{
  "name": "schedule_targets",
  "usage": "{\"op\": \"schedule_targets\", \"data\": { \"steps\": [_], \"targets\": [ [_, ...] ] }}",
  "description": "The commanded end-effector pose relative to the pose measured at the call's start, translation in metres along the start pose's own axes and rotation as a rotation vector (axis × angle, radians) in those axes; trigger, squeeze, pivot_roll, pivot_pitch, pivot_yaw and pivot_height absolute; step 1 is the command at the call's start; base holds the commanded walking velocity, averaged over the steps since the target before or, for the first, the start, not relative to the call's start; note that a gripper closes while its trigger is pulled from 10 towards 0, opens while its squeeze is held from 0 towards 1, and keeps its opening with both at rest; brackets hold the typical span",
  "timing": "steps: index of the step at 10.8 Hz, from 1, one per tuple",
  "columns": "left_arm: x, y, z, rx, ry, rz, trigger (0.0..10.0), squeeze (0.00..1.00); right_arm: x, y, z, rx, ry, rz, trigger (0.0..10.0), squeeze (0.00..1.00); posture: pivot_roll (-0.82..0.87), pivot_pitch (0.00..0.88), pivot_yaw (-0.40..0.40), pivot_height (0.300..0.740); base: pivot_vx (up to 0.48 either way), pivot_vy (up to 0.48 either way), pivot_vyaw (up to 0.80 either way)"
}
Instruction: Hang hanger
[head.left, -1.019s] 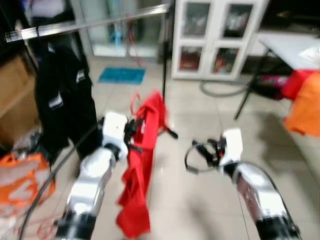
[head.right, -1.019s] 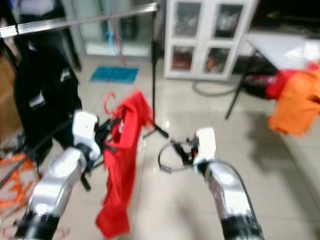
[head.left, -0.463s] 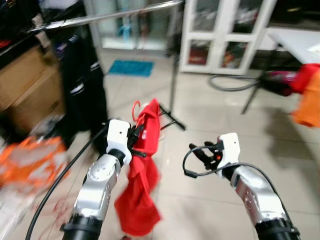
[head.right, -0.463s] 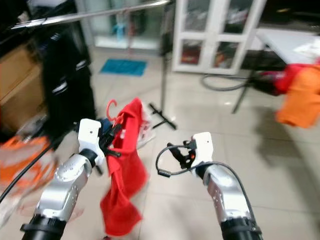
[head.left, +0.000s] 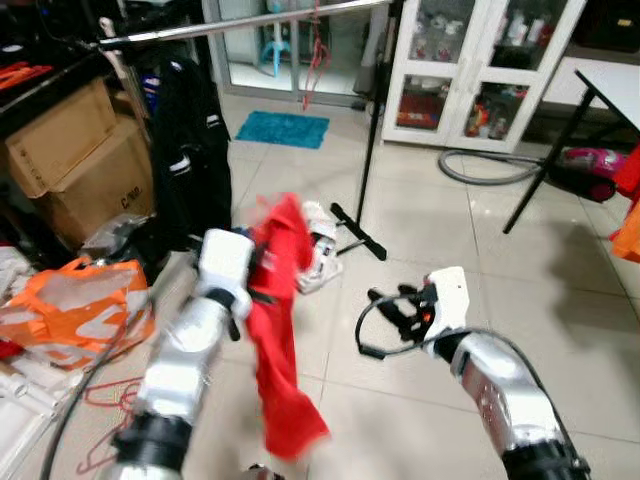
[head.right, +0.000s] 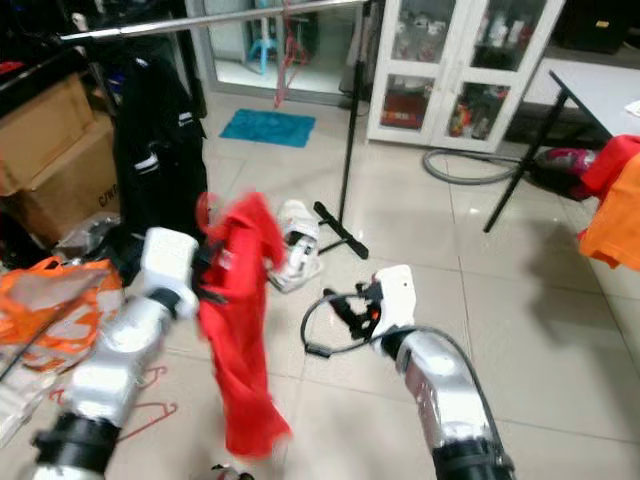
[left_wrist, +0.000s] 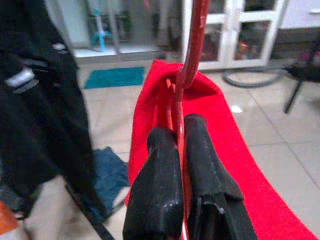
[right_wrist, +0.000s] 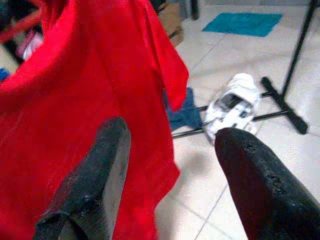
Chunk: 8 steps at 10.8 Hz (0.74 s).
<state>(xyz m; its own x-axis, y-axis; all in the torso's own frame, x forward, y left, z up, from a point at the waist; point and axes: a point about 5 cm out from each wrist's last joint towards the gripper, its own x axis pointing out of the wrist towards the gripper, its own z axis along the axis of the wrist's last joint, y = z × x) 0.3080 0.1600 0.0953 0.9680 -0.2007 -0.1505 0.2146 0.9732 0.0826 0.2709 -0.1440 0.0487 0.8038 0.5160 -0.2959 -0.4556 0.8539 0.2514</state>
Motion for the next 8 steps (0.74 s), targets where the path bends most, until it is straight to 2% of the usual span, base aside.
{"op": "schedule_targets", "data": {
  "steps": [1, 3, 4, 5, 6, 8],
  "targets": [
    [0.006, 0.005, 0.015, -0.026, -0.055, 0.013, 10.0, 0.0, 0.0, 0.005, -0.001, -0.007, 0.034, 0.054, 10.0, 0.0, -0.04, 0.0, 0.023, 0.74, 0.0, 0.0, 0.0],
    [0.009, 0.017, 0.016, 0.002, -0.041, -0.067, 10.0, 0.0, -0.002, 0.006, -0.002, -0.027, 0.055, 0.094, 10.0, 0.0, -0.04, 0.0, 0.026, 0.74, 0.0, 0.0, 0.0],
    [0.008, 0.025, 0.014, 0.084, 0.001, -0.159, 10.0, 0.0, -0.003, 0.0, 0.001, -0.026, 0.052, 0.077, 10.0, 0.0, -0.04, 0.0, 0.028, 0.74, 0.0, 0.0, 0.0],
    [0.001, 0.029, 0.009, 0.132, 0.05, -0.295, 10.0, 0.0, -0.004, -0.005, 0.004, -0.031, 0.049, 0.065, 10.0, 0.0, -0.04, 0.0, 0.028, 0.74, 0.0, 0.0, 0.0],
    [-0.011, 0.044, 0.007, 0.179, 0.099, -0.431, 10.0, 0.0, -0.005, -0.011, 0.01, -0.043, 0.045, 0.059, 10.0, 0.0, -0.03, 0.0, 0.027, 0.74, 0.0, 0.0, 0.0],
    [-0.019, 0.078, 0.022, 0.248, 0.098, -0.496, 10.0, 0.0, -0.01, -0.027, 0.028, -0.104, 0.035, 0.061, 10.0, 0.0, -0.02, 0.0, 0.026, 0.74, 0.0, 0.0, 0.0]
  ]
}}
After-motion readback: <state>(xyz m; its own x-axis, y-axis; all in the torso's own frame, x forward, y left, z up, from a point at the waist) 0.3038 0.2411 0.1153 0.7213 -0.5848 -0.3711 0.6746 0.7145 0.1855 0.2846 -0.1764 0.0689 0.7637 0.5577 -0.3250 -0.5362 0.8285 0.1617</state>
